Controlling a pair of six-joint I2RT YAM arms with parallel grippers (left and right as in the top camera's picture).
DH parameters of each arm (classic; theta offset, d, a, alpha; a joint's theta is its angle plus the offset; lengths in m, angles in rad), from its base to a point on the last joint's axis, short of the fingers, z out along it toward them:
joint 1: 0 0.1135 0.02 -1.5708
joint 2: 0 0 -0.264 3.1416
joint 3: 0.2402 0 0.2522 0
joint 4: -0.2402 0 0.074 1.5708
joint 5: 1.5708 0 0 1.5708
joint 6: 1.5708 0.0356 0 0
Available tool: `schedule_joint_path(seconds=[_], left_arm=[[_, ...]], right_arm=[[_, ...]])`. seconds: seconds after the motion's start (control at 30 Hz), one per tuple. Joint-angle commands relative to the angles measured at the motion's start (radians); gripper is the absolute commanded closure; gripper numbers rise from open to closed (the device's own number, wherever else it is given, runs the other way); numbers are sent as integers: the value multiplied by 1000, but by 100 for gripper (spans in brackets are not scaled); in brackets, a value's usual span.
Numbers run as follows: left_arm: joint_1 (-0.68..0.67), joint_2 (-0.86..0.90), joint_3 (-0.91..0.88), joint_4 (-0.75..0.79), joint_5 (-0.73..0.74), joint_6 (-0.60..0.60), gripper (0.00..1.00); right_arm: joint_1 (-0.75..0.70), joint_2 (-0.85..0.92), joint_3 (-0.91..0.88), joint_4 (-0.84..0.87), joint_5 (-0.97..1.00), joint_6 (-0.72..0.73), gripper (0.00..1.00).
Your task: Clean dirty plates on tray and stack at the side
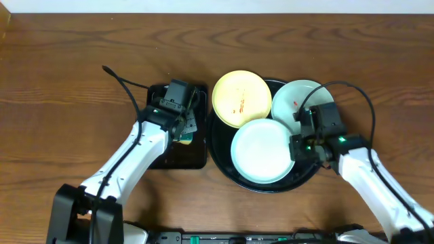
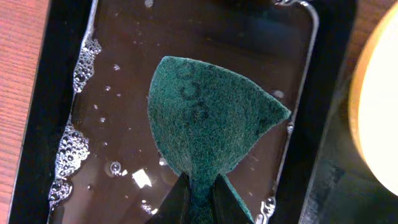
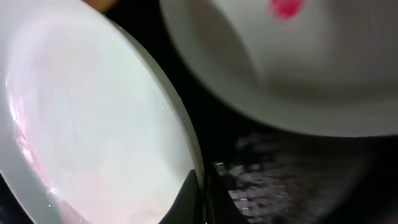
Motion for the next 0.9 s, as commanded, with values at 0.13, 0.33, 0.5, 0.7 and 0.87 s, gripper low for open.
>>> schedule_joint_path(seconds=[0.13,0.33,0.5,0.7,0.87], left_arm=[[3,41,-9,32,-23,16,93],[3,82,-9,46,-24,16,92],[3,117,-9,57,-24,16,92],[3,148,-9,73,-24,16,93],[3,174,-9,76,-24,12,93]], right_arm=[[34,-156,-3,7,317,36,99],[151,-230,-3,25,561,42,99],[244,-235,-3,47,701,10,99],[359,-234,-3,100,876,-80,99],[449,-235,-3,201,986,-204,99]])
